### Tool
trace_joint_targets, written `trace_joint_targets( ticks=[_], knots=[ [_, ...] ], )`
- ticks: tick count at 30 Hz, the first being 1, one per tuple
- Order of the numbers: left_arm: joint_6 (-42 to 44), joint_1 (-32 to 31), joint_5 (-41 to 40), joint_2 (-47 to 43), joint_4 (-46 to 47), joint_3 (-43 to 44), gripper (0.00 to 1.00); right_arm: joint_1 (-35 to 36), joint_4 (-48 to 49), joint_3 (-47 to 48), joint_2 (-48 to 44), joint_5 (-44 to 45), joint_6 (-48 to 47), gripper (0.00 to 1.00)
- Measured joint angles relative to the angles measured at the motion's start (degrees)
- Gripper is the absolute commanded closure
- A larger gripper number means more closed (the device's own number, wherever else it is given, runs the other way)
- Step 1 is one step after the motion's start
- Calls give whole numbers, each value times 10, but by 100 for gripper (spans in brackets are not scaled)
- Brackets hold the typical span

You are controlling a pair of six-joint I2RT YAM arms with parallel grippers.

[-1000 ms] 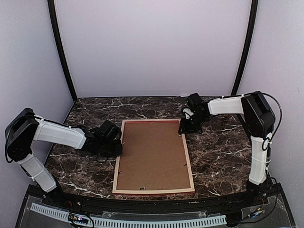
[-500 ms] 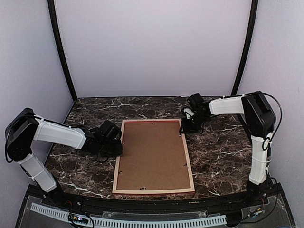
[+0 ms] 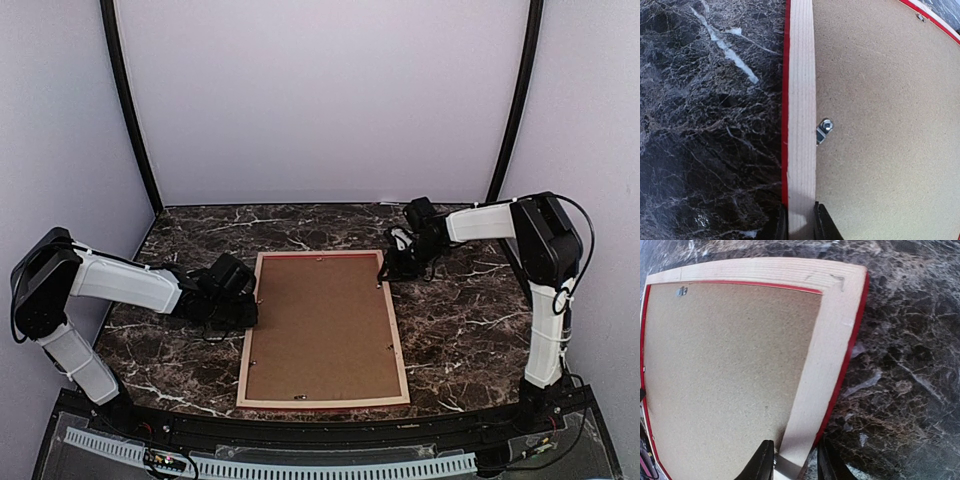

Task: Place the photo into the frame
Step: Press the fastener onto the backboard.

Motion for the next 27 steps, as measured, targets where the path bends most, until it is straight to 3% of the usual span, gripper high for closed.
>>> trace_joint_targets(
  ticks=[4,11,27],
  knots=[
    [0,0,0,0,0,0,100,-4,-7,0,1,-26,-5,60],
    [0,0,0,0,-1,0,100,-3,-15,3,1,-30,-6,60],
    [0,0,0,0,-2,0,100,26,-56,31,5,63,-7,73]
  ],
)
